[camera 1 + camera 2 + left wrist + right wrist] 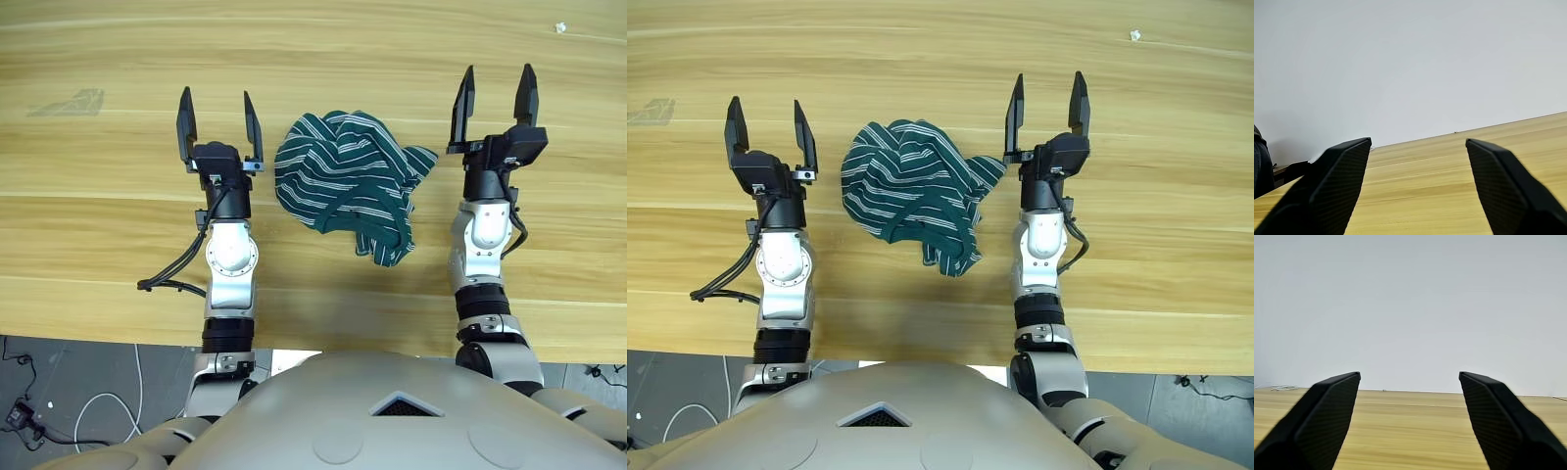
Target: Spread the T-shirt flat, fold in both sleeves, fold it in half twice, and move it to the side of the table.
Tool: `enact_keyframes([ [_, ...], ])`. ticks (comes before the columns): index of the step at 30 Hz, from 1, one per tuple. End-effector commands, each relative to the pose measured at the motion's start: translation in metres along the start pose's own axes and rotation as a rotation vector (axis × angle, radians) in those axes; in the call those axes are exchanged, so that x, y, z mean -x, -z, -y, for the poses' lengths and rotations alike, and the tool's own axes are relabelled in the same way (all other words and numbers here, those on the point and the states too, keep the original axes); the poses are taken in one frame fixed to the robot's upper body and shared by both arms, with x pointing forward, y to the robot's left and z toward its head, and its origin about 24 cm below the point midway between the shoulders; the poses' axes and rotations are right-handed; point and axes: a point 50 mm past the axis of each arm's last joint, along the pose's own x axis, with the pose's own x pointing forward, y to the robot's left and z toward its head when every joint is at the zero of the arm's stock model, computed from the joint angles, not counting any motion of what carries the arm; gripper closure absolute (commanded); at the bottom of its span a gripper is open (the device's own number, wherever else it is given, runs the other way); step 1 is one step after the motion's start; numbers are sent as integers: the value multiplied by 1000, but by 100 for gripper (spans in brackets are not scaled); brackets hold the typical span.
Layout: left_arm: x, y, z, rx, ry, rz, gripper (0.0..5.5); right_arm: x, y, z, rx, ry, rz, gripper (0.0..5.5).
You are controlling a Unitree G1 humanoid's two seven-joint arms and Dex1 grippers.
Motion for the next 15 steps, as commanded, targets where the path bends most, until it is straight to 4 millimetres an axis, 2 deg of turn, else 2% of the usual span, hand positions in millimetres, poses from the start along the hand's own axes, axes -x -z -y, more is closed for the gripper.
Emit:
enact_keyframes([
  [1,4,-6,-6,-116,139,13,189,12,-5,6,35,-102,-21,176],
  [5,37,-9,-22,-268,469,-21,189,34,-26,26,118,-357,-45,176],
  [7,55,-9,-29,-331,684,-54,189,51,-36,34,120,-559,-112,176],
  [9,67,-7,-30,-388,882,-96,189,70,-38,40,107,-736,-220,176],
  [12,72,-3,-24,-421,1057,-124,189,82,-35,43,93,-857,-324,176],
  [15,60,8,-16,-507,1138,-109,189,99,-28,38,87,-1017,-429,176],
])
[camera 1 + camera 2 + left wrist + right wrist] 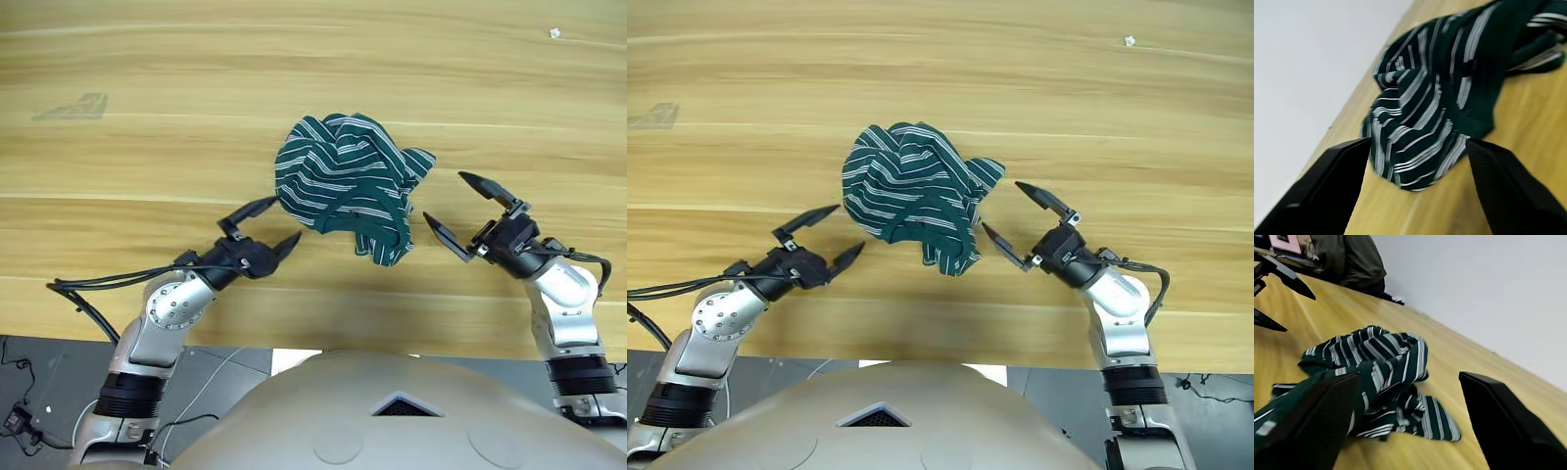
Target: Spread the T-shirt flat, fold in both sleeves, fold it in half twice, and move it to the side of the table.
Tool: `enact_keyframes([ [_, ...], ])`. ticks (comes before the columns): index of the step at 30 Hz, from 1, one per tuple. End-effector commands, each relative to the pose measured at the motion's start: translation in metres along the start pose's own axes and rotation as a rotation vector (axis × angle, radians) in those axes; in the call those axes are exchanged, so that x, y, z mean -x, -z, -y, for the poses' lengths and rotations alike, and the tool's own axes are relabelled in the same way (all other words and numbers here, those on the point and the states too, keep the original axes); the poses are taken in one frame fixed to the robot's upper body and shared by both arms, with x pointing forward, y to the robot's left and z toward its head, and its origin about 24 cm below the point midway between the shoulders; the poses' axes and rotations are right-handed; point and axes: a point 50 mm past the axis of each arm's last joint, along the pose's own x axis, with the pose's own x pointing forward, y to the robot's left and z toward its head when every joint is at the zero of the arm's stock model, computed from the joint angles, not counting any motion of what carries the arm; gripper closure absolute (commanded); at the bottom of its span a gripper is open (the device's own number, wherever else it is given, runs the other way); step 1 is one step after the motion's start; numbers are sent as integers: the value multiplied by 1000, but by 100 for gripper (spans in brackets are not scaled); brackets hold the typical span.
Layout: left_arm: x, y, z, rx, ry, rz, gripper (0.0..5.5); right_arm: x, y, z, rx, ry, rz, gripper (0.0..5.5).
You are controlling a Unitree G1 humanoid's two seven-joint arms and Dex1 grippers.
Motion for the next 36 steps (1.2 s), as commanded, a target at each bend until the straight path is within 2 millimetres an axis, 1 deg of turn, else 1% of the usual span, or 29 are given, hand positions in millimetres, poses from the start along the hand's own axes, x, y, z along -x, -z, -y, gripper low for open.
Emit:
enact_keyframes([
  [1,-17,11,-7,-118,93,-34,189,5,9,-15,-13,-188,-101,176],
  [3,-20,17,-10,-153,109,-56,189,7,14,-17,-10,-215,-140,176],
  [6,-25,22,-11,-194,116,-64,189,8,17,-20,-12,-226,-158,176],
  [10,-25,26,0,-238,177,-73,189,8,20,-24,-11,-251,-181,176],
  [14,-24,31,5,-294,219,-93,189,7,24,-26,-11,-255,-203,176],
  [18,-23,32,13,-297,260,-96,189,6,25,-25,-1,-267,-212,176],
  [22,-29,38,13,-366,258,-113,189,2,23,-20,28,-242,-199,176],
  [28,-34,45,12,-456,253,-127,189,-6,24,-21,55,-219,-181,176],
  [33,-36,46,18,-477,266,-112,189,-13,21,-19,69,-184,-142,176],
  [34,-36,46,19,-470,270,-106,189,-15,20,-18,72,-176,-137,196],
  [36,-35,46,23,-465,283,-99,227,-17,20,-16,79,-159,-127,231],
])
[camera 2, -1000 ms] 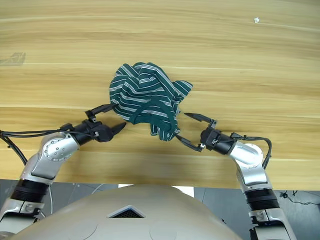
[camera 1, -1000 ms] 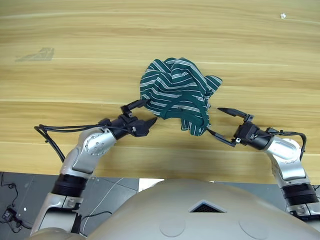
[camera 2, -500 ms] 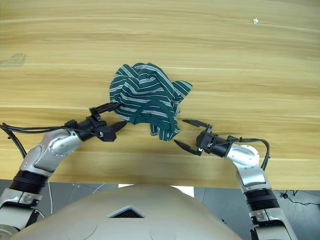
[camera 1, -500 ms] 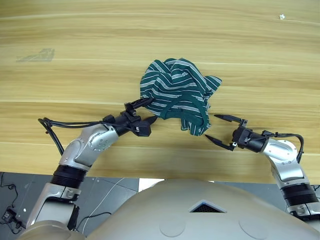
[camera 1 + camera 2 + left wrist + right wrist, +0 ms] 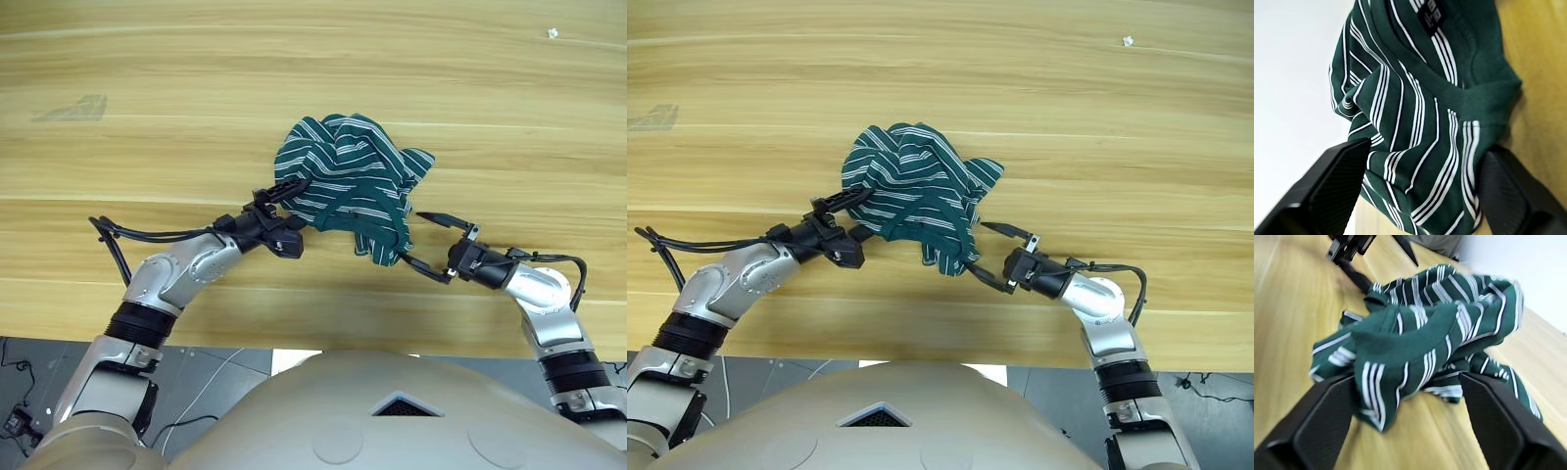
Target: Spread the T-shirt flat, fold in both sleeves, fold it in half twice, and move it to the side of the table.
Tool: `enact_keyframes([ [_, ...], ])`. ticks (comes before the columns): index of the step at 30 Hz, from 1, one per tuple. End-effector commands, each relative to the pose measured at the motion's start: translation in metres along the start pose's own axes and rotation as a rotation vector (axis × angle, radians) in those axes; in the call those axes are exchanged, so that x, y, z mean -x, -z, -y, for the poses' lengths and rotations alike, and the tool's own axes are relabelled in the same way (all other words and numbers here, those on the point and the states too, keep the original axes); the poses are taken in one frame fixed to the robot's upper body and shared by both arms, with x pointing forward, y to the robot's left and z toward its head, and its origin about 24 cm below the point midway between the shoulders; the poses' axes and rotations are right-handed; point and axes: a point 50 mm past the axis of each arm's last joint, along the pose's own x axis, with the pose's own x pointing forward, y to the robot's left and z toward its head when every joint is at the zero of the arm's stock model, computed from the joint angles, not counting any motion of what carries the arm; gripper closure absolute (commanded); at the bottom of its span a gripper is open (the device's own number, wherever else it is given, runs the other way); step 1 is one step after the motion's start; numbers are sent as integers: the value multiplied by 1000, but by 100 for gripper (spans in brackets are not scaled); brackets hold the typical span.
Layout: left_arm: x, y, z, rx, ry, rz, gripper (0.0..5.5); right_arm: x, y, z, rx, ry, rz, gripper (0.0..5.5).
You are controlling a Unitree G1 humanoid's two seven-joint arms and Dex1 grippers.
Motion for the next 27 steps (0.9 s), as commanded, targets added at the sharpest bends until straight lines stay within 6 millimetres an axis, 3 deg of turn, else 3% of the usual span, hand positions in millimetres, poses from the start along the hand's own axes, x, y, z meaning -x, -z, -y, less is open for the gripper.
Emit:
enact_keyframes([
  [1,12,3,42,23,221,-42,253,-4,-3,7,29,33,21,255],
  [8,13,4,43,27,208,-42,385,-6,-3,7,36,29,20,395],
  [16,11,6,40,22,193,-43,468,-6,-2,7,43,35,15,547],
  [27,7,7,35,11,179,-29,547,-8,-3,16,67,44,25,550],
])
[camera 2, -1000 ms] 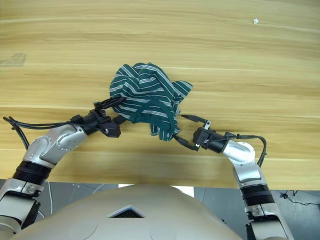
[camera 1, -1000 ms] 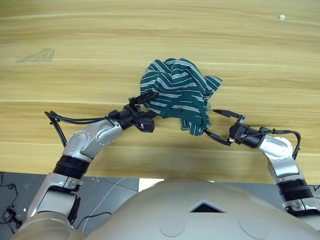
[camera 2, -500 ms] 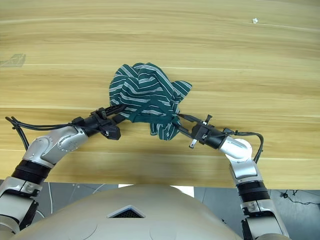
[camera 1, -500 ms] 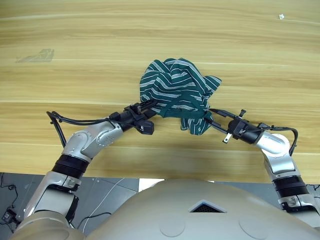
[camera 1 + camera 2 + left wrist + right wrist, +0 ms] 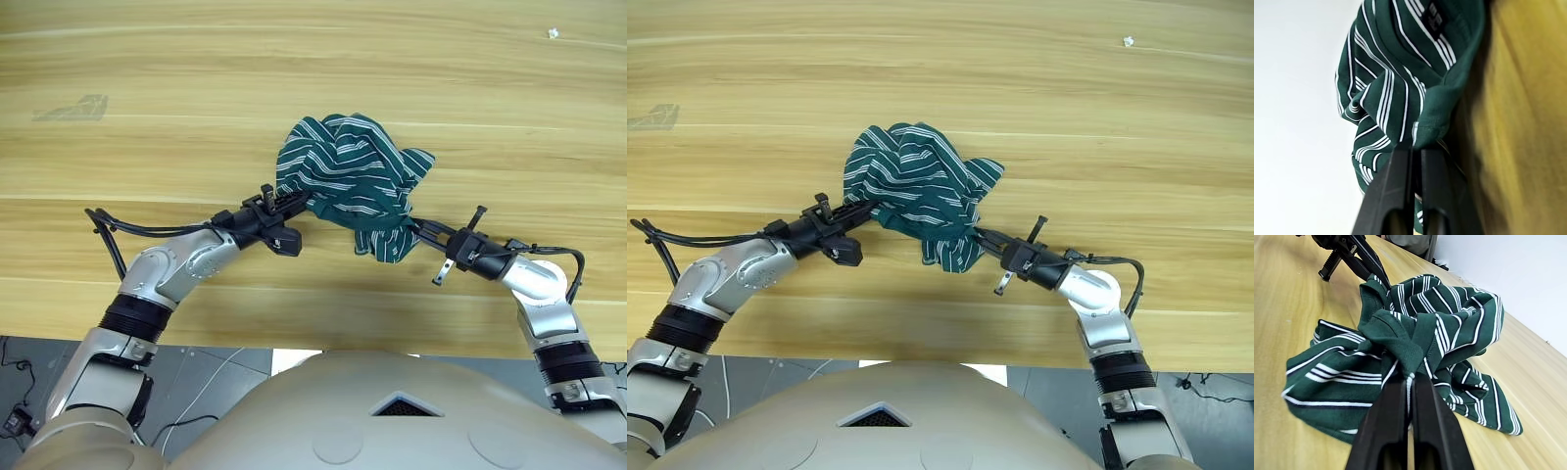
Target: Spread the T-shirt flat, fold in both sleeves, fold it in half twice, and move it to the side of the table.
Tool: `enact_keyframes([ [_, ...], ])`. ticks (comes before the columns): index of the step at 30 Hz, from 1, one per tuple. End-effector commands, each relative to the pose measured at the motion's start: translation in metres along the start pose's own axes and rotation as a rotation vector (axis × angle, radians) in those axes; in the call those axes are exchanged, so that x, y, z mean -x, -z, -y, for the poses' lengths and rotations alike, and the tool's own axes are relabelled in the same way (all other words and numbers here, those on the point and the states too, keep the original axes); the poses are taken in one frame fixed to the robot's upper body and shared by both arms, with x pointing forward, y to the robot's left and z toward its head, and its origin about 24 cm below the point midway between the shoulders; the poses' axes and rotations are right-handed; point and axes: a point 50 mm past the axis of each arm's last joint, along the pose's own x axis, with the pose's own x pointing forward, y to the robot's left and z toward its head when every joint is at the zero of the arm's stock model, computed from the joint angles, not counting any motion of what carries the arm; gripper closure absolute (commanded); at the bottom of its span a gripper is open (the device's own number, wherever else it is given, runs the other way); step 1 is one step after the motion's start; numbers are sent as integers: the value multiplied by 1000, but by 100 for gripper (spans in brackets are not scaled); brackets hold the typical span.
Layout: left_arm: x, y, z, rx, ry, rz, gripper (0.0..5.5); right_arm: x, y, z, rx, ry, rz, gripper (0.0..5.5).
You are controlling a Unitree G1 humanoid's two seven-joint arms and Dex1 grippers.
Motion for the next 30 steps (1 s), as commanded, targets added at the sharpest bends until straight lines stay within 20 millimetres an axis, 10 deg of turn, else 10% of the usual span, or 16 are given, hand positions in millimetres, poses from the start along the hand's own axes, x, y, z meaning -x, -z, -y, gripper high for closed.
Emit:
enact_keyframes([
  [1,9,1,38,46,177,-47,547,-2,-3,9,35,11,17,550],
  [15,45,2,-207,-98,-269,-36,547,-6,-84,136,493,145,118,550],
  [23,25,6,-271,-202,-18,-161,547,-13,-174,238,753,190,61,550],
  [30,13,52,-346,-590,-127,-595,547,-30,-222,314,1086,541,-443,550],
])
